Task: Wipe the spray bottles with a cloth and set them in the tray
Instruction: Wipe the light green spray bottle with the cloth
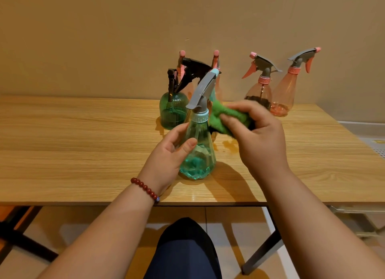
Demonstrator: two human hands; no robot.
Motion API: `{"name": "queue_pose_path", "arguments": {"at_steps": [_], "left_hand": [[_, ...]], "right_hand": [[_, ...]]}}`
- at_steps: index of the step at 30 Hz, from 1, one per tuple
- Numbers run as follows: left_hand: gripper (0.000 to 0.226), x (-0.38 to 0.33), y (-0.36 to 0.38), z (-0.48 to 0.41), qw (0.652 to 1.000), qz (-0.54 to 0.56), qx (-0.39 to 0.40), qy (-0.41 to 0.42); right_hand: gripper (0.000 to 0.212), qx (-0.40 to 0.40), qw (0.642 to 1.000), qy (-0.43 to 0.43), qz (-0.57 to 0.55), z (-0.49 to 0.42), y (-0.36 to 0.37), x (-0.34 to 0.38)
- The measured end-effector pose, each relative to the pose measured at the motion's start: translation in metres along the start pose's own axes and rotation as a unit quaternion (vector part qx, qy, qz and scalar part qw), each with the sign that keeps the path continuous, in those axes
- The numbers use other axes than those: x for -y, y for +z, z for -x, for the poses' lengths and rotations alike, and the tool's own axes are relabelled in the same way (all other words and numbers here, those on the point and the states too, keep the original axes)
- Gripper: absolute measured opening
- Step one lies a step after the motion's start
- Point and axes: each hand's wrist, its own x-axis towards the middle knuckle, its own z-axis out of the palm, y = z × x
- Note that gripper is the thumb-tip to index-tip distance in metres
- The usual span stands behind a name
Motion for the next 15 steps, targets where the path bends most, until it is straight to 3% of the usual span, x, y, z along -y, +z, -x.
{"name": "queue_pose_path", "arguments": {"at_steps": [3, 9, 15], "left_hand": [[0.054, -0.001, 0.001, 0.000, 1.000, -0.004, 0.004, 0.002], [0.037, -0.002, -0.001, -0.001, 1.000, -0.007, 0.004, -0.002], [0.054, 0.001, 0.001, 0.000, 1.000, -0.005, 0.001, 0.009]], "right_hand": [[0.019, -0.064, 0.997, -0.020, -0.031, -0.013, 0.004, 0.011], [0.021, 0.002, 0.997, -0.069, 0.021, -0.011, 0.019, 0.012], [0.022, 0.033, 0.997, -0.051, 0.050, -0.006, 0.001, 0.006]]}}
